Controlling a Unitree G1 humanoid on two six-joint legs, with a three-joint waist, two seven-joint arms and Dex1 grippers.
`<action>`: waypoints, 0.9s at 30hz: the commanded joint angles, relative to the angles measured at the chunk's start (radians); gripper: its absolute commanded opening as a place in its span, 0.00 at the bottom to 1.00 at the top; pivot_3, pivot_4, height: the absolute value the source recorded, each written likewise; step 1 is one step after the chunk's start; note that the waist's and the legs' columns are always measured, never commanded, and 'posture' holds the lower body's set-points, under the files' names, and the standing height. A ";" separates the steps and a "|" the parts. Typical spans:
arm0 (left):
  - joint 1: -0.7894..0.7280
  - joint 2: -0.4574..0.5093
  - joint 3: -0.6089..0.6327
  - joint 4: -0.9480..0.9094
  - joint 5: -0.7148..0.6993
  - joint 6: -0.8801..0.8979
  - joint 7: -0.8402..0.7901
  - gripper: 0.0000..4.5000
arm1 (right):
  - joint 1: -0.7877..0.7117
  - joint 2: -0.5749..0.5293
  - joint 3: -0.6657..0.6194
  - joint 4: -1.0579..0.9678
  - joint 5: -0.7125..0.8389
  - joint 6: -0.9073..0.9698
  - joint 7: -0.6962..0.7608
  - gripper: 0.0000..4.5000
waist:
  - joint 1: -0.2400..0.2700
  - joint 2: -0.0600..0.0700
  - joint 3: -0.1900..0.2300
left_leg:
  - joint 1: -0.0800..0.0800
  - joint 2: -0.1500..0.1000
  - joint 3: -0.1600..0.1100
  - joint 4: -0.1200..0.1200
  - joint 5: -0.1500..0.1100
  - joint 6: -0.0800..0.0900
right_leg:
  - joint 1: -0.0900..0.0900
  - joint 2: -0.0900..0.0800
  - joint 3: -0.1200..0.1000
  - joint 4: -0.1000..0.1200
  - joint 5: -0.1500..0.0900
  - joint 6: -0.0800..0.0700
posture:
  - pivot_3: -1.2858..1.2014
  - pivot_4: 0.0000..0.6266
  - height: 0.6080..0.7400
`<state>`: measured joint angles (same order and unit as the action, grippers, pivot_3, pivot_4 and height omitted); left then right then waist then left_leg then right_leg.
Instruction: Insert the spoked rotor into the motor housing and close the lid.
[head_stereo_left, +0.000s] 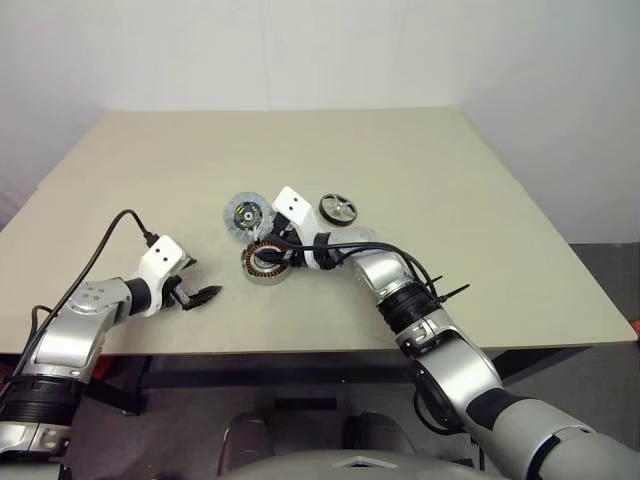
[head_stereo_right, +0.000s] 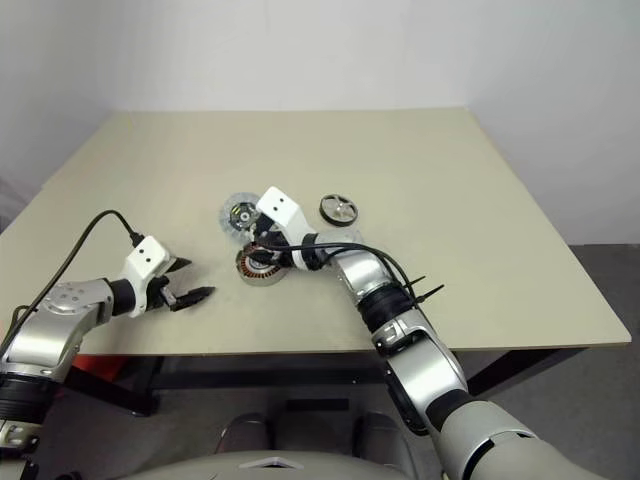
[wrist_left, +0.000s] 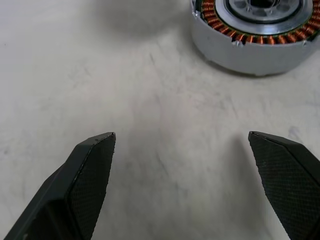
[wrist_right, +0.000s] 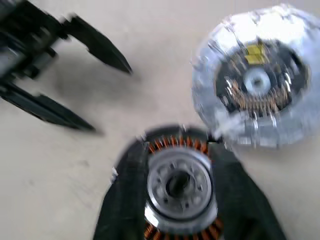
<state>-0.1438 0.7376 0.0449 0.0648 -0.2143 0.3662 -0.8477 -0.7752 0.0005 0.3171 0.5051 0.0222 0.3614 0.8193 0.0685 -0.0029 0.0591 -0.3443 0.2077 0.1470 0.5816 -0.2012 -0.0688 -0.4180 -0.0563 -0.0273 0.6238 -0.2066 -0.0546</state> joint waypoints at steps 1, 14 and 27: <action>-0.017 0.003 0.015 -0.007 0.002 -0.018 0.001 1.00 | 0.003 0.000 -0.009 -0.056 0.024 0.012 0.012 0.50 | 0.000 0.000 0.000 | 0.000 0.000 0.000 0.000 0.000 0.000 | 0.000 0.000 0.000 0.000 0.000 0.000 | 0.52 0.00 1.00; -0.018 0.005 0.019 0.002 0.007 -0.026 0.002 1.00 | -0.019 0.013 -0.020 0.013 0.024 -0.005 -0.025 0.01 | 0.000 0.000 0.000 | 0.000 0.000 0.000 0.000 0.000 0.000 | 0.000 0.000 0.000 0.000 0.000 0.000 | 0.52 0.00 1.00; -0.010 0.004 0.023 -0.012 0.008 -0.022 0.007 1.00 | -0.015 0.018 -0.001 0.116 -0.014 -0.054 -0.048 0.01 | 0.000 -0.001 0.000 | 0.000 0.000 0.000 0.000 0.000 0.000 | 0.000 0.000 0.000 0.000 0.000 0.000 | 0.52 0.00 1.00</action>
<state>-0.1438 0.7375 0.0451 0.0773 -0.2016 0.3564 -0.8437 -0.7695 0.0109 0.3243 0.6350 0.0046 0.3301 0.7714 0.0684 -0.0034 0.0589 -0.3442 0.2078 0.1470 0.5817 -0.2011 -0.0691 -0.4178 -0.0563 -0.0273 0.6240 -0.2065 -0.0546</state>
